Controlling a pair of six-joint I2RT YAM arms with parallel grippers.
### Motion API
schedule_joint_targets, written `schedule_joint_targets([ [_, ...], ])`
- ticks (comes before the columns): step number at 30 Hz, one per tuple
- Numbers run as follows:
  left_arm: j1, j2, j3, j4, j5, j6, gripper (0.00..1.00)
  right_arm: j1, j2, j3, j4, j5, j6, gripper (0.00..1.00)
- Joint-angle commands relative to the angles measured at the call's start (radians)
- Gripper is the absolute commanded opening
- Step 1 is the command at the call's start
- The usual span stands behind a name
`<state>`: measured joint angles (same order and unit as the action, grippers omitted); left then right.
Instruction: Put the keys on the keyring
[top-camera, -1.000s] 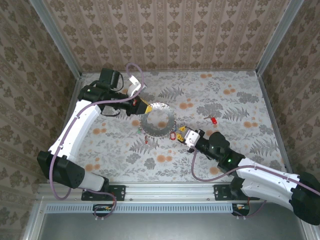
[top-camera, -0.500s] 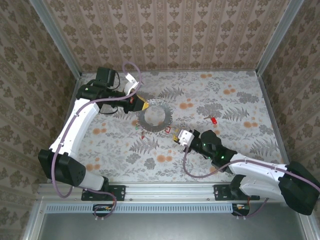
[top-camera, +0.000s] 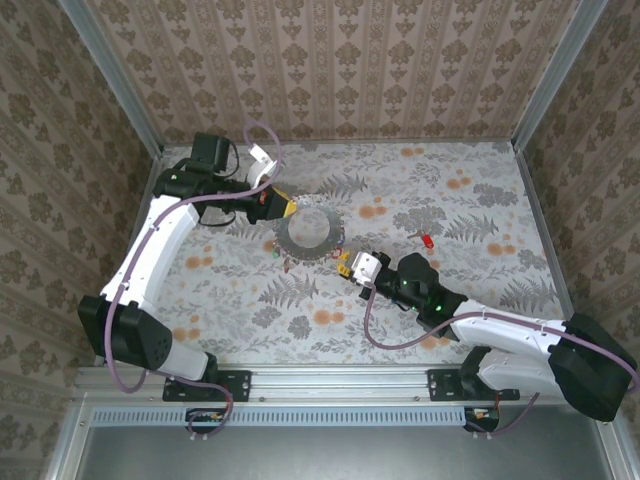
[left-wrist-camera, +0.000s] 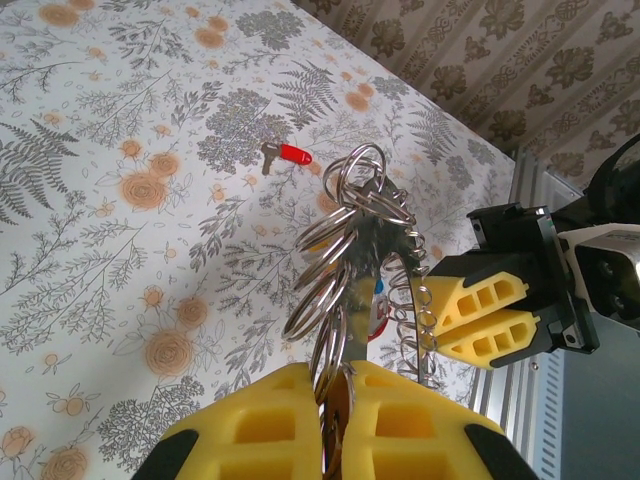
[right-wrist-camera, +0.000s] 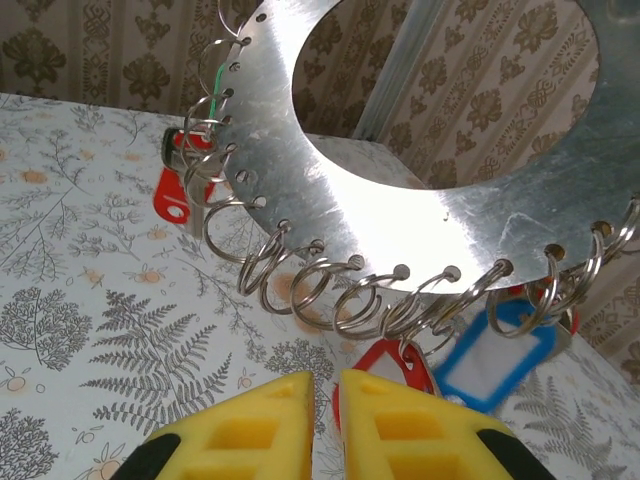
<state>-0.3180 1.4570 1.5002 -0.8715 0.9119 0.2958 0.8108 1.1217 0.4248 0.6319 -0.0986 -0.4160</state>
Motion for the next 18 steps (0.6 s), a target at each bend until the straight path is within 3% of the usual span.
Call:
schedule_joint_targets([
  [1,0.01,-0.027,-0.013,0.034,0.031,-0.025,0.0,0.012,-0.004,0.025,0.026,-0.007,0.023,0.16],
  [18,0.008,-0.064,-0.043,0.048,-0.013,-0.044,0.0,0.017,-0.071,-0.011,-0.016,0.132,0.017,0.19],
])
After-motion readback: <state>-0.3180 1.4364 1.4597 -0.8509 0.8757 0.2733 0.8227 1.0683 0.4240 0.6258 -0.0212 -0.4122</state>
